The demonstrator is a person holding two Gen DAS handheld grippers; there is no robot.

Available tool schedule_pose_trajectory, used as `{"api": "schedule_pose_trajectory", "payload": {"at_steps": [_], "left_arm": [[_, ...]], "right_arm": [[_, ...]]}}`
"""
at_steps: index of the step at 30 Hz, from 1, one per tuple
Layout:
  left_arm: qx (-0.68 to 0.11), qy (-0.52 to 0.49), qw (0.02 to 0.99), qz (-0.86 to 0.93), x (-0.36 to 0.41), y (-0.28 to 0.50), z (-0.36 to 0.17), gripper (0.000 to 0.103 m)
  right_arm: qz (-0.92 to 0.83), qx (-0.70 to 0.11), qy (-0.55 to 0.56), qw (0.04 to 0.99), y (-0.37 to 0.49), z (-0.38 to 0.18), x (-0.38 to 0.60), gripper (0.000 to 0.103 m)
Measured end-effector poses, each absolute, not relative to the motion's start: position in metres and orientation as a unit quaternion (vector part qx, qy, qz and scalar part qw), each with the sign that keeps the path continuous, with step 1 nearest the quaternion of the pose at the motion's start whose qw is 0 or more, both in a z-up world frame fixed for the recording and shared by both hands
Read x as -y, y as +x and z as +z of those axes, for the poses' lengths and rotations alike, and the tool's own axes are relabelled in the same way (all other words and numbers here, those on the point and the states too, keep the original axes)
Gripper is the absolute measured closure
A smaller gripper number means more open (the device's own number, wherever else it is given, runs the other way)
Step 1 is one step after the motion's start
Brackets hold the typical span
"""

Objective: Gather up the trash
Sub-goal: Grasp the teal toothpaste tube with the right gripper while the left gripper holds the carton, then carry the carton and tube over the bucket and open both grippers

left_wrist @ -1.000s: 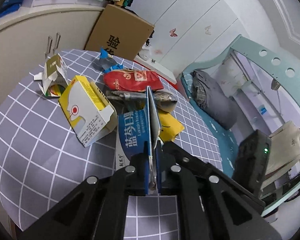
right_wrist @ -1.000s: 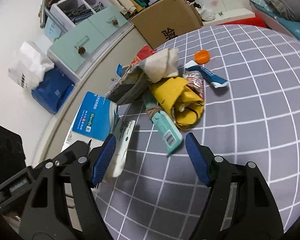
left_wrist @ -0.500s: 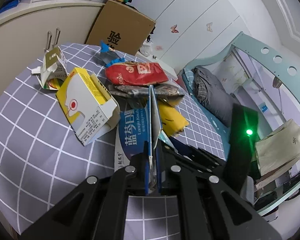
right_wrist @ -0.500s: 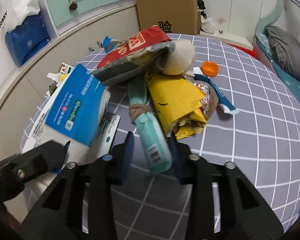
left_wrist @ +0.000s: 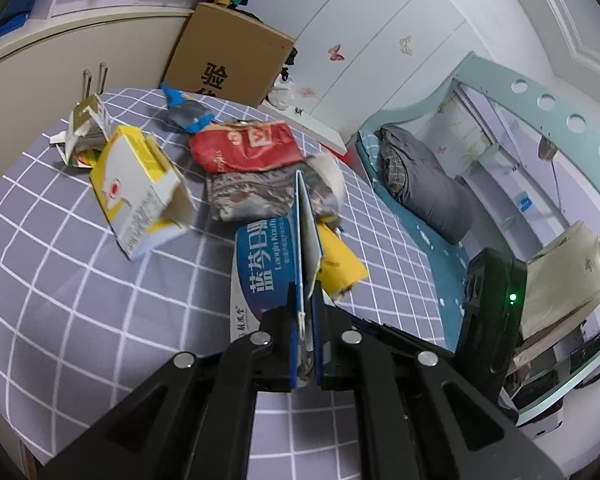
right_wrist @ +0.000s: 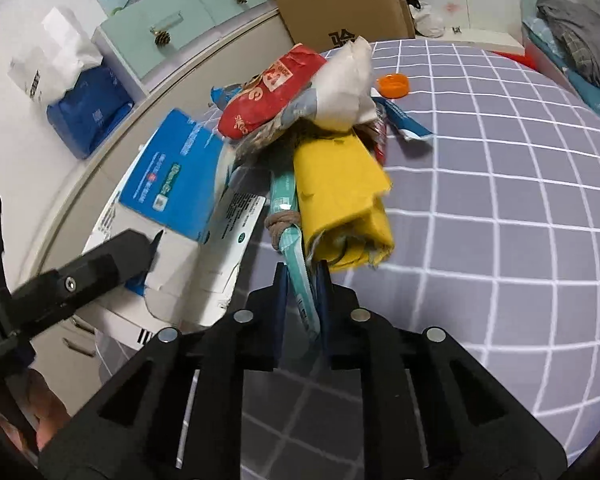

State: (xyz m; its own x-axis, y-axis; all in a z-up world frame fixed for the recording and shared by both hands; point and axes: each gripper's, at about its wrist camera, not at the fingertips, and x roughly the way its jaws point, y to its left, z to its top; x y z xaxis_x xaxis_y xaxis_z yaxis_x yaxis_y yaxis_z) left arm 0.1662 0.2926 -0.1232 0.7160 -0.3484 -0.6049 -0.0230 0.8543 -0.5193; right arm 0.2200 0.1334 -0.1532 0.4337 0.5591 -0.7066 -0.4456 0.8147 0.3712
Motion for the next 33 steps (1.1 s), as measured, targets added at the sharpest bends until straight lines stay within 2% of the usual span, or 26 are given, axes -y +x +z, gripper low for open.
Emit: {"api": "schedule_pose_trajectory", "payload": {"at_steps": [7, 9, 20, 26, 33], "left_arm": [[-0.378, -0.243, 0.889, -0.086, -0.273, 0.156, -0.124, 0.097], [-0.380, -0.240, 0.890, -0.083, -0.272, 0.153, -0.124, 0.097], [-0.337, -0.212, 0.907, -0.141, -0.228, 0.131, -0.086, 0.098], [-0.333, -0.178, 0.905, -0.194, -0.165, 0.138, -0.069, 0.098], [-0.392, -0.116, 0.869, -0.279, -0.038, 0.165, -0.098, 0.098]], "right_arm": [[0.286, -0.423, 0.040, 0.859, 0.198, -0.154, -0.132, 0.087], [0.294, -0.417, 0.031, 0.859, 0.195, -0.154, -0.133, 0.090], [0.335, -0.345, 0.135, 0.866, 0.152, -0.117, -0.041, 0.093], [0.287, -0.311, 0.178, 0.888, 0.135, -0.110, 0.038, 0.093], [0.178, -0.303, 0.235, 0.906, 0.118, -0.147, 0.157, 0.093]]}}
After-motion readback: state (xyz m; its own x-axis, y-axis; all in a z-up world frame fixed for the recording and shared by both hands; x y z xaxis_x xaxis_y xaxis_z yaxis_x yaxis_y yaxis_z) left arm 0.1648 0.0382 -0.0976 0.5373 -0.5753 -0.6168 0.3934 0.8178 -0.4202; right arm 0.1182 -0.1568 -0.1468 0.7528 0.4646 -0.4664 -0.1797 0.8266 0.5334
